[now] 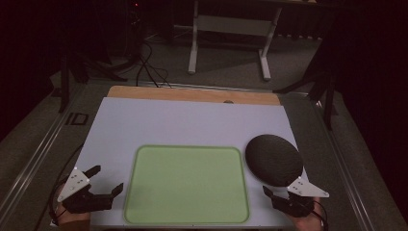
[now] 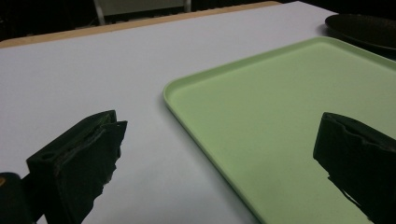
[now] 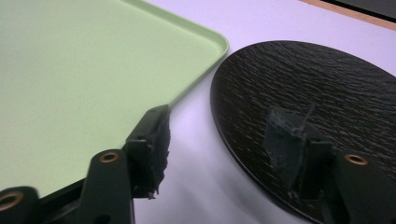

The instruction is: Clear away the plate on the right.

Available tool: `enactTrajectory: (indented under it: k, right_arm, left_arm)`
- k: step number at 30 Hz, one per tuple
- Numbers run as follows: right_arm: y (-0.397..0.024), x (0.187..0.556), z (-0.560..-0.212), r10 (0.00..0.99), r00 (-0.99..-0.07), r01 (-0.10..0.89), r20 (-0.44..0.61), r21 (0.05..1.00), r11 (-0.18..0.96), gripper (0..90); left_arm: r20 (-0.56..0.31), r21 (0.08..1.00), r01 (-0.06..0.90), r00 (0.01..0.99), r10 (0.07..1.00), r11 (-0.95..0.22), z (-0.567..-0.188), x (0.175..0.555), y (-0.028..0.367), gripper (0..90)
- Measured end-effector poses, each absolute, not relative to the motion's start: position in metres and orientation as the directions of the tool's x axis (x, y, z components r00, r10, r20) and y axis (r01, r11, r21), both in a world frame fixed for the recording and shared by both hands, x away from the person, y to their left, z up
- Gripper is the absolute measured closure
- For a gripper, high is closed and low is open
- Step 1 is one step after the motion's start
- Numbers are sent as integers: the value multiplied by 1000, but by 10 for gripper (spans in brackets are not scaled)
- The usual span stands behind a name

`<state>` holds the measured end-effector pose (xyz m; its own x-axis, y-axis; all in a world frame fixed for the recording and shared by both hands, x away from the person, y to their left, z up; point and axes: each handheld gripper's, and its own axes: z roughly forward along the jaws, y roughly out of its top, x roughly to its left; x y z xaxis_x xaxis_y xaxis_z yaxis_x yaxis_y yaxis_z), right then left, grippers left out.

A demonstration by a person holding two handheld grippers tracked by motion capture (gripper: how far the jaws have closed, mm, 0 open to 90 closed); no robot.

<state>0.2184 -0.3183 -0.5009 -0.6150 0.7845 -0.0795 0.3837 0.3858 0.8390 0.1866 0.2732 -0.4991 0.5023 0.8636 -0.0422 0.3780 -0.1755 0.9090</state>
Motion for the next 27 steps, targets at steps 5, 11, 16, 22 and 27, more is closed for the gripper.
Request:
enactTrajectory:
  k: [5, 11, 16, 22, 27]
  right_arm:
    - [-316, 218, -501, 781, -615, 368, -108, 836, 406, 423]
    - [-315, 218, -502, 784, -606, 372, -133, 824, 428, 405]
    - [-314, 218, -503, 784, -602, 376, -151, 813, 445, 403]
    - [-318, 221, -501, 777, -604, 376, -177, 796, 473, 410]
    - [-320, 226, -502, 752, -619, 378, -225, 755, 537, 413]
  left_arm:
    - [-40, 911, 373, 509, 860, -179, -499, 187, 273, 9]
    - [-38, 916, 364, 501, 865, -171, -498, 186, 273, 10]
    - [-27, 917, 359, 493, 869, -175, -498, 186, 273, 9]
    - [-15, 920, 349, 490, 872, -180, -497, 186, 272, 9]
    - [-10, 921, 346, 482, 876, -180, -498, 185, 273, 9]
